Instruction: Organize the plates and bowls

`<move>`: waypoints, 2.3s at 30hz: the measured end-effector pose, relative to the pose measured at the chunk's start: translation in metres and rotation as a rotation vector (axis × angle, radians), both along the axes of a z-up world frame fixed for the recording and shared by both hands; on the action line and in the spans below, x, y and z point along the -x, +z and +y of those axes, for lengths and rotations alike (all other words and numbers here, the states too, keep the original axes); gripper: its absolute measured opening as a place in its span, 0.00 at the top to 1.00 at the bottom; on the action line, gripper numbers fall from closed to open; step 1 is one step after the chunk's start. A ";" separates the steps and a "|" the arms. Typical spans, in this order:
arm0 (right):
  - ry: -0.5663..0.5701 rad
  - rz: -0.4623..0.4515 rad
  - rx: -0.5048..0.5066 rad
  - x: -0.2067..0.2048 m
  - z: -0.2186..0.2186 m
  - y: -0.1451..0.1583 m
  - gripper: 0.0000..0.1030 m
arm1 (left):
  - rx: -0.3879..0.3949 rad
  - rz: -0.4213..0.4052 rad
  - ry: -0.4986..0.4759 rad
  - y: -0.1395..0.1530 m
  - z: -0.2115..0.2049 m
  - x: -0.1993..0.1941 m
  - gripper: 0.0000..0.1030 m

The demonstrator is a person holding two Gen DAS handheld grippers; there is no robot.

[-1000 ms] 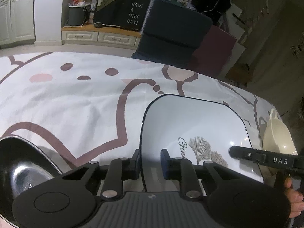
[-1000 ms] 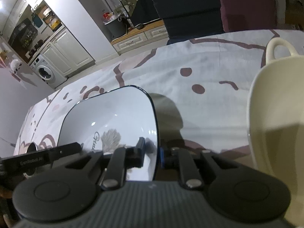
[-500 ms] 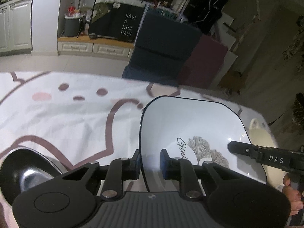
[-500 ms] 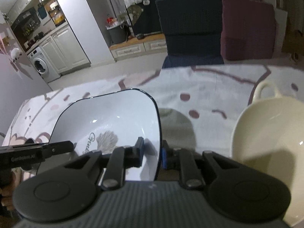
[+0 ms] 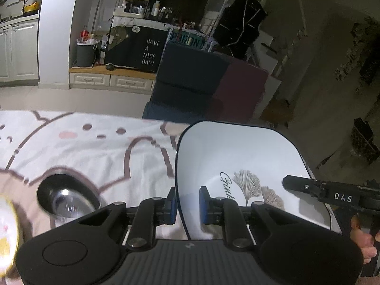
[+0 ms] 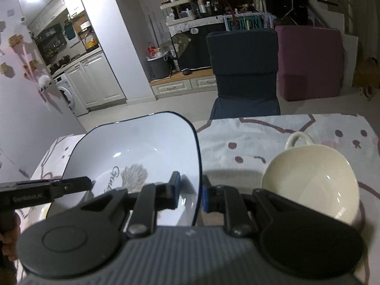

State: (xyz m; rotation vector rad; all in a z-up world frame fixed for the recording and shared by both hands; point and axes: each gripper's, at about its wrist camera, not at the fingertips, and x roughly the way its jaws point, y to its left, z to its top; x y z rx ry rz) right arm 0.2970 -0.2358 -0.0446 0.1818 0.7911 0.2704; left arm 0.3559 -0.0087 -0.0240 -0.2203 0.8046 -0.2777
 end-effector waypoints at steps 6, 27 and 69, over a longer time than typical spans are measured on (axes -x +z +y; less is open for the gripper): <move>0.019 0.052 0.000 0.038 -0.009 -0.009 0.79 | -0.002 0.042 -0.017 -0.009 -0.005 0.051 0.83; 0.036 0.387 0.043 0.136 -0.005 -0.094 0.78 | 0.000 0.308 -0.017 -0.097 -0.016 0.125 0.83; -0.016 0.483 0.174 0.117 -0.006 -0.138 0.79 | -0.047 0.379 -0.065 -0.120 -0.037 0.110 0.80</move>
